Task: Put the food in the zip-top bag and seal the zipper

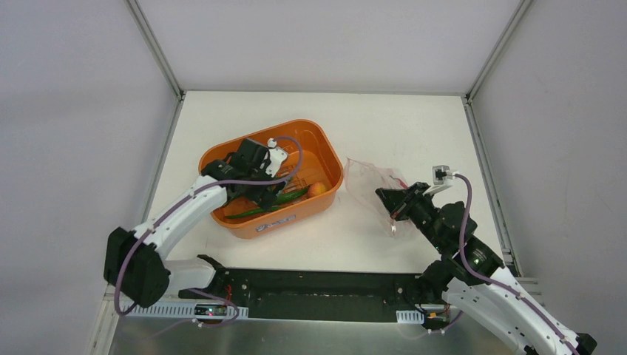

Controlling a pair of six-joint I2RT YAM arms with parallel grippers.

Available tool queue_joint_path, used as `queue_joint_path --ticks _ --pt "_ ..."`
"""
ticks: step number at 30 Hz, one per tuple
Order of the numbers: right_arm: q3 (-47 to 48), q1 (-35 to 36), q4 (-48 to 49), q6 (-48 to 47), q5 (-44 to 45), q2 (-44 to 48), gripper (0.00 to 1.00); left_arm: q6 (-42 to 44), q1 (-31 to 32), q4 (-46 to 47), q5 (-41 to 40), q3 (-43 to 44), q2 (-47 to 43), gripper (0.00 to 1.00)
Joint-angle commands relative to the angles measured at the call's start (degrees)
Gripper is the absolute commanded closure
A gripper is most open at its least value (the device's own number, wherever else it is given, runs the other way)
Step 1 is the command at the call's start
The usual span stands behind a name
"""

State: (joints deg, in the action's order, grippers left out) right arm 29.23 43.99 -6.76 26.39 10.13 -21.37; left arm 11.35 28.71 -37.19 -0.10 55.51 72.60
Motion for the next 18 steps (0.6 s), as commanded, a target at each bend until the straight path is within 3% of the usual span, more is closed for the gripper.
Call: queue_joint_path --ticks 1,8,12,18 --pt "1.6 -0.2 1.7 0.8 -0.6 0.4 1.00 7.6 -1.4 -2.8 7.2 6.2 6.9 0.01" --pt "1.5 -0.2 0.7 1.3 0.2 2.2 1.00 12.5 -2.5 -5.4 8.1 12.9 17.9 0.01" --pt "1.4 -0.2 0.0 1.6 0.7 3.0 1.00 10.5 -2.6 -8.1 6.3 15.6 22.7 0.01" --pt "1.3 -0.2 0.1 1.3 0.4 3.3 1.00 8.4 -2.6 -3.8 7.1 12.7 24.6 0.06"
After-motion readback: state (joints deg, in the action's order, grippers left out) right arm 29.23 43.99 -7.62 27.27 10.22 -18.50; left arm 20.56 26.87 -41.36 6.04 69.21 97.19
